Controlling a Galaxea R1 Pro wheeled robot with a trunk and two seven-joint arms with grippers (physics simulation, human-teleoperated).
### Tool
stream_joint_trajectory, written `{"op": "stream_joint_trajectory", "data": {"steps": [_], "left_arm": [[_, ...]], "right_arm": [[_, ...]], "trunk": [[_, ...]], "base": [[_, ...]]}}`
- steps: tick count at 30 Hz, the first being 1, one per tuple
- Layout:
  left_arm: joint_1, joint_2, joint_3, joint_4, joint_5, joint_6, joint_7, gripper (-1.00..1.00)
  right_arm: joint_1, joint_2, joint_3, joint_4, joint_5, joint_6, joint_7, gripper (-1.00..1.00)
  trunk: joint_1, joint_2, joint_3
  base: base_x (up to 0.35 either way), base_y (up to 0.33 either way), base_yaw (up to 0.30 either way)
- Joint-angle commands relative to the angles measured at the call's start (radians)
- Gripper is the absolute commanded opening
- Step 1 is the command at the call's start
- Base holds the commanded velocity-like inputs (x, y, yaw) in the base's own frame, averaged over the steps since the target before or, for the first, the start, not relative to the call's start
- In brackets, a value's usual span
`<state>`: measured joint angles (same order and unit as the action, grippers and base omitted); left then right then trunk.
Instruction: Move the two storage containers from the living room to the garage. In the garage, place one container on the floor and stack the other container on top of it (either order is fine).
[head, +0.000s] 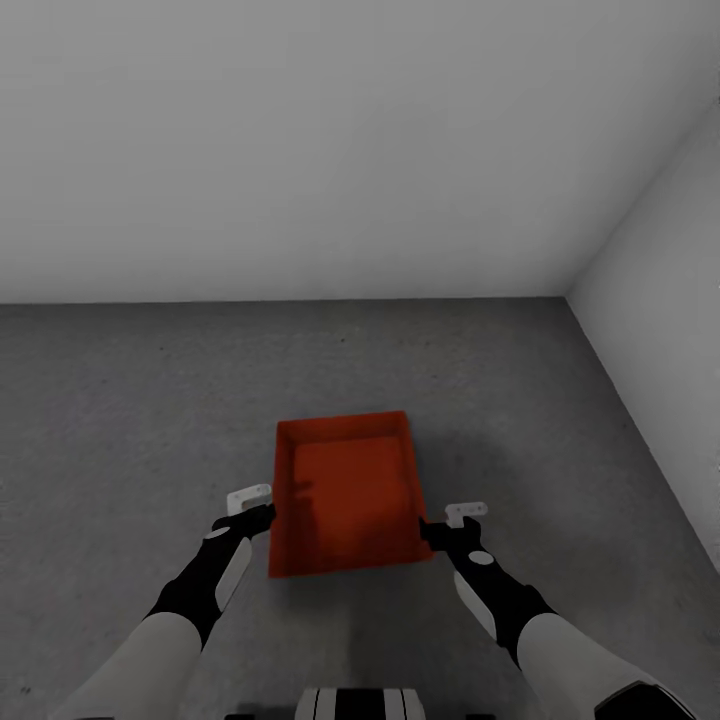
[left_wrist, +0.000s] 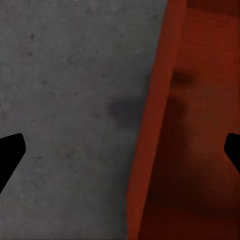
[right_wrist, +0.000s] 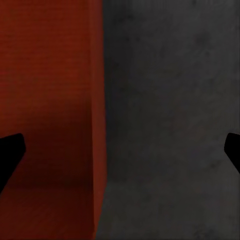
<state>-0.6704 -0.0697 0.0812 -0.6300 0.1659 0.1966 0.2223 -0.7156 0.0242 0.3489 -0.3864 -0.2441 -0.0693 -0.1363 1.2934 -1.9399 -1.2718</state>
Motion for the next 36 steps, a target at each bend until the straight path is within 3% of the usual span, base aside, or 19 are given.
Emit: {"op": "stream_joint_trajectory", "data": {"steps": [1,36], "left_arm": [[0.0,-0.001,0.002,-0.002,0.011,0.004,0.003,1.0],[0.0,0.001,0.002,-0.002,0.011,0.003,0.003,1.0]], "right_arm": [[-0.001,-0.001,0.009,0.001,-0.011,-0.004,-0.006,1.0],[-0.001,0.006,0.008,0.004,-0.016,-0.004,-0.012,1.0]], "trunk": [[-0.004,0.007,0.003],[-0.138,0.252,0.112]], "base": [[0.0,0.0,0.0],[0.0,0.0,0.0]]}}
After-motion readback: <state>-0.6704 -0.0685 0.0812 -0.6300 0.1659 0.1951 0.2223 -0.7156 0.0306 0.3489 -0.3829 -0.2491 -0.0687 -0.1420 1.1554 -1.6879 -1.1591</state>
